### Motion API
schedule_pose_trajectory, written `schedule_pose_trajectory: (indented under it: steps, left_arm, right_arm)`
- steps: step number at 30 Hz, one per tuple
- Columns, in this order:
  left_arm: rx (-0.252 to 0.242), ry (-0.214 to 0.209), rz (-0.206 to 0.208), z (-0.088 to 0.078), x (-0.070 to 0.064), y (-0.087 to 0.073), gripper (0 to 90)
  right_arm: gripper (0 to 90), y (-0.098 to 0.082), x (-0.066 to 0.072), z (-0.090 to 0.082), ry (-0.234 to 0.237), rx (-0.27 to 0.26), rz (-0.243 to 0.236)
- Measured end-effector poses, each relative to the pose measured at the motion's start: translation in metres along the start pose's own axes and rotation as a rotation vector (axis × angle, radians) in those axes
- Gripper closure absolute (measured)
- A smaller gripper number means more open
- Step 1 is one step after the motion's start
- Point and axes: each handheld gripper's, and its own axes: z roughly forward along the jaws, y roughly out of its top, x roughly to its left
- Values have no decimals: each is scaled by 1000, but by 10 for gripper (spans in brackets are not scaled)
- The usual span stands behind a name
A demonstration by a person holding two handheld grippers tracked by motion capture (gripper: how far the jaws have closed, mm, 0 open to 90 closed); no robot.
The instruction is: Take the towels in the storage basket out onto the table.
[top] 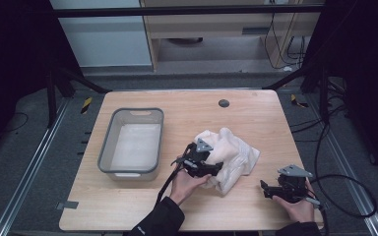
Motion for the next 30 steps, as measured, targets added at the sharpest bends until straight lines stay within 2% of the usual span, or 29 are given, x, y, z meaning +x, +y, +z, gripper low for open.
schedule_pose_trajectory:
  steps: [11,19,30]
  left_arm:
    - [-13,-14,-3,1,3,-4,294]
    - [-10,-17,7,-4,2,-4,216]
    - [-24,-9,22,-15,1,-3,181]
  right_arm:
    - [57,0,0,0,0,1,1]
    - [56,0,0,0,2,2,5]
    - [51,0,0,0,5,8,12]
